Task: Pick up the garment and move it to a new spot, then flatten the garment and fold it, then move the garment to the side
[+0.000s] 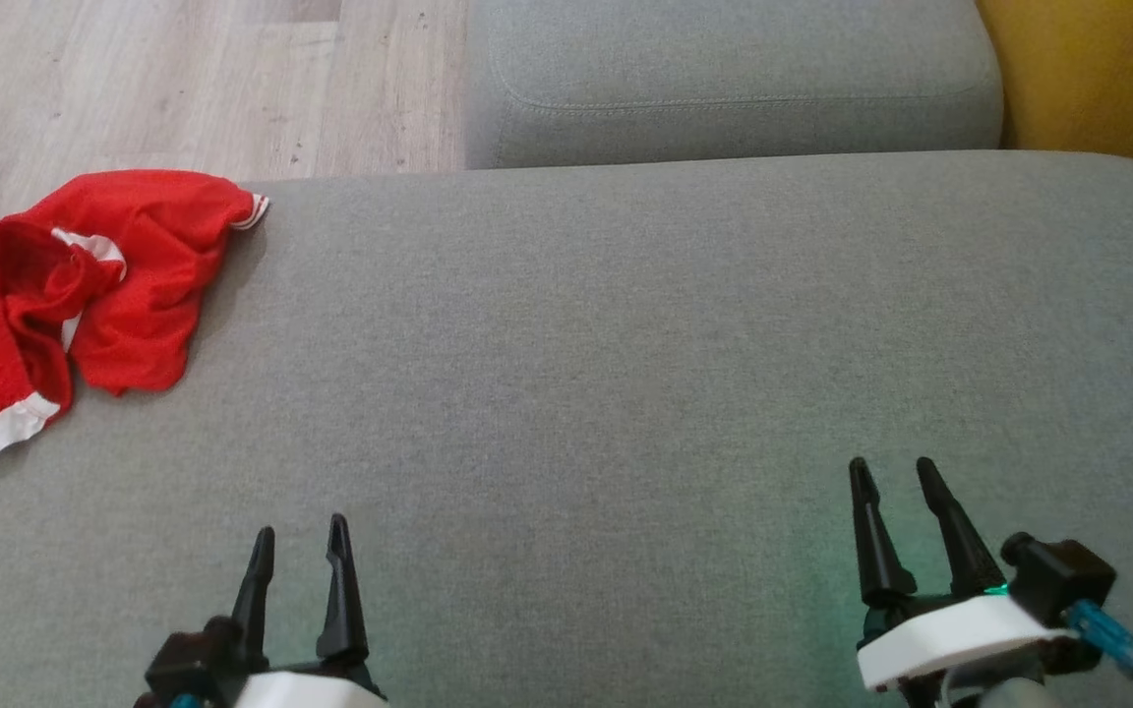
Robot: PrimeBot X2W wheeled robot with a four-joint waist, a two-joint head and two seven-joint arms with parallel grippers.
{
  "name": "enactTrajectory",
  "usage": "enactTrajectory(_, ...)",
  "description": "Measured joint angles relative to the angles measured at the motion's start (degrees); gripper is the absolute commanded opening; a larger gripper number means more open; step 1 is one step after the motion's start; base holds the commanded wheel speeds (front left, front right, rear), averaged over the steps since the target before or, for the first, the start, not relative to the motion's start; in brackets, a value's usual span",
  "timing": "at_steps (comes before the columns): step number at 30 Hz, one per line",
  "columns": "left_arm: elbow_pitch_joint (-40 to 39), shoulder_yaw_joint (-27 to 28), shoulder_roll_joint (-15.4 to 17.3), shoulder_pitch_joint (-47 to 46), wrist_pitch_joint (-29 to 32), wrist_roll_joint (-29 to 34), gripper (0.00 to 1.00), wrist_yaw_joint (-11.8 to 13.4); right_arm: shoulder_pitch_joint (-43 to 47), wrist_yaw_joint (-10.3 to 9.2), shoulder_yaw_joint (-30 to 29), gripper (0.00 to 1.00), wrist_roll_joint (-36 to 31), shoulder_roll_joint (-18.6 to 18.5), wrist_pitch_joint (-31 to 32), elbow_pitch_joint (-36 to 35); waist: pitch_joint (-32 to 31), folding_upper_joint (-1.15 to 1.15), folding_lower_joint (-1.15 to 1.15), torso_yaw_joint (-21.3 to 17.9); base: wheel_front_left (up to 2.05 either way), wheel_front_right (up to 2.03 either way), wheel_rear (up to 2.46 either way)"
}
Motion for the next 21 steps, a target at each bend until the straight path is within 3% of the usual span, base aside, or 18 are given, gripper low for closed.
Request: enactTrajectory(21, 0.5, -1.2, 0.5, 0.1, -2.3, 9.3, 1.0, 2.4, -0.1, 0.0, 1.2, 1.0, -12.9, 0.0, -3.0, -0.2, 0.0, 0.0, 0.0, 0.3, 0.0, 0.0, 0.0)
